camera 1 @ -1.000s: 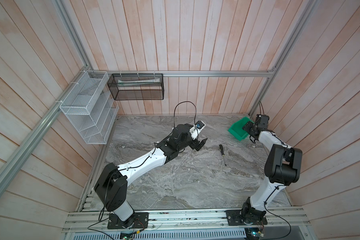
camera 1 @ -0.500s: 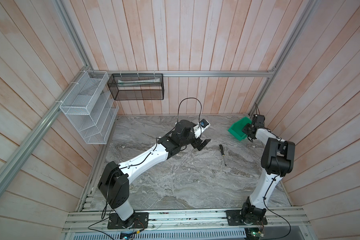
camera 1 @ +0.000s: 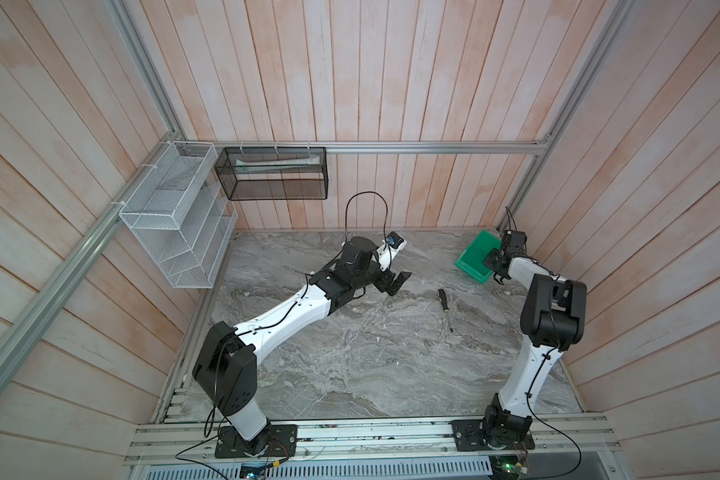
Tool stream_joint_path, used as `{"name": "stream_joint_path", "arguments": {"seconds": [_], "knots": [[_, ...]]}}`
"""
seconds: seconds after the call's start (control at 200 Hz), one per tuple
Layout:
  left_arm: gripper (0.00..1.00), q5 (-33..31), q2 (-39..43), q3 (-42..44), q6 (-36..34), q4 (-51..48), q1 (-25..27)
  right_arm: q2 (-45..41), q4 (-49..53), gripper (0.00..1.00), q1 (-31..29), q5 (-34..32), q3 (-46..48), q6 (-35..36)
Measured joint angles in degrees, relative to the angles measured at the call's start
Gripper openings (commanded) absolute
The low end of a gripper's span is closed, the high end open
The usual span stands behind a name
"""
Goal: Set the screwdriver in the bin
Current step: 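Reach the right gripper to the green bin's rim while the left arm extends, then drag the green bin with the right gripper toward the left gripper, then release it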
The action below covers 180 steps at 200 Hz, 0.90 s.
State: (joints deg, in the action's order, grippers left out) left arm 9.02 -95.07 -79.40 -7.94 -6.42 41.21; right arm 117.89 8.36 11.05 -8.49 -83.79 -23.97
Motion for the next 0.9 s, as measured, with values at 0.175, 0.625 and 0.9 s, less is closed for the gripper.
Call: {"name": "stream_joint_path", "arguments": {"seconds": [0.175,0.625,0.9], "knots": [[1.0,-2.6,3.5,1.7,1.9,0.0,-0.7,-2.6,1.6,0.01,-4.1,-2.7,-1.0,3.5],[1.0,-5.0,23.3,20.6,18.5,-0.3,-14.3,-17.0,-0.4,0.02,-33.6,2.8,6.2,21.9],[1.0,-5.0,29.8,29.6,24.5,-0.6,-14.9,-16.5,2.4,0.03,-40.2,8.2,9.3,27.4]]}}
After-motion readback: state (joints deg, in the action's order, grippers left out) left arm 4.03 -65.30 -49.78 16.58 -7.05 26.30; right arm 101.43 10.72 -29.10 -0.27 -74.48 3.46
